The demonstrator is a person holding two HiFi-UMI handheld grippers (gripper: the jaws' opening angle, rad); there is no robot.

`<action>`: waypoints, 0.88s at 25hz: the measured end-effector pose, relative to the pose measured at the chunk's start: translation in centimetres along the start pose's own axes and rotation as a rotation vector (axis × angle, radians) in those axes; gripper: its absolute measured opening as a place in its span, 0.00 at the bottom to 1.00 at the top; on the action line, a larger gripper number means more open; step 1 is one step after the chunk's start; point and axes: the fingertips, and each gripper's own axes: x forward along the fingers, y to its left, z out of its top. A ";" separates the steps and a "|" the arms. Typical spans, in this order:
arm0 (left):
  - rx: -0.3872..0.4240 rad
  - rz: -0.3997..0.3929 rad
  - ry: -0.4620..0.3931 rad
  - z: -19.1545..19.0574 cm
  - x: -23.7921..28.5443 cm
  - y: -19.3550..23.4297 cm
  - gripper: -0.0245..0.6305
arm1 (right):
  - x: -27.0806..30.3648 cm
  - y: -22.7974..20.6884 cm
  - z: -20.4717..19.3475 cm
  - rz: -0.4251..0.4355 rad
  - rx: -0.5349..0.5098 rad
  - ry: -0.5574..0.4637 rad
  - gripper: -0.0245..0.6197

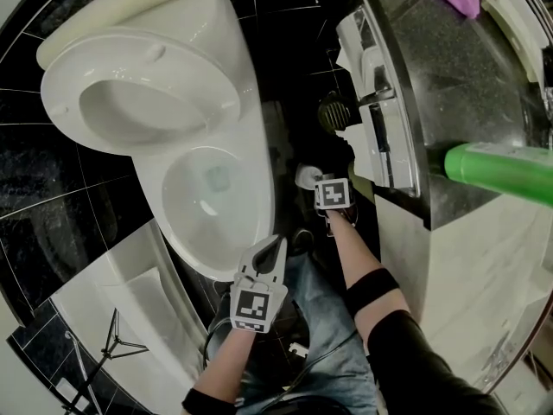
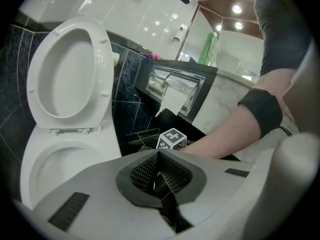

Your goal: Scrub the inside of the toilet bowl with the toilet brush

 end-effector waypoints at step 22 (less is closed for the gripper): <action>0.053 0.002 0.000 3.9 -6.2 -1.1 0.03 | -10.1 1.9 0.7 -0.040 -0.044 0.001 0.34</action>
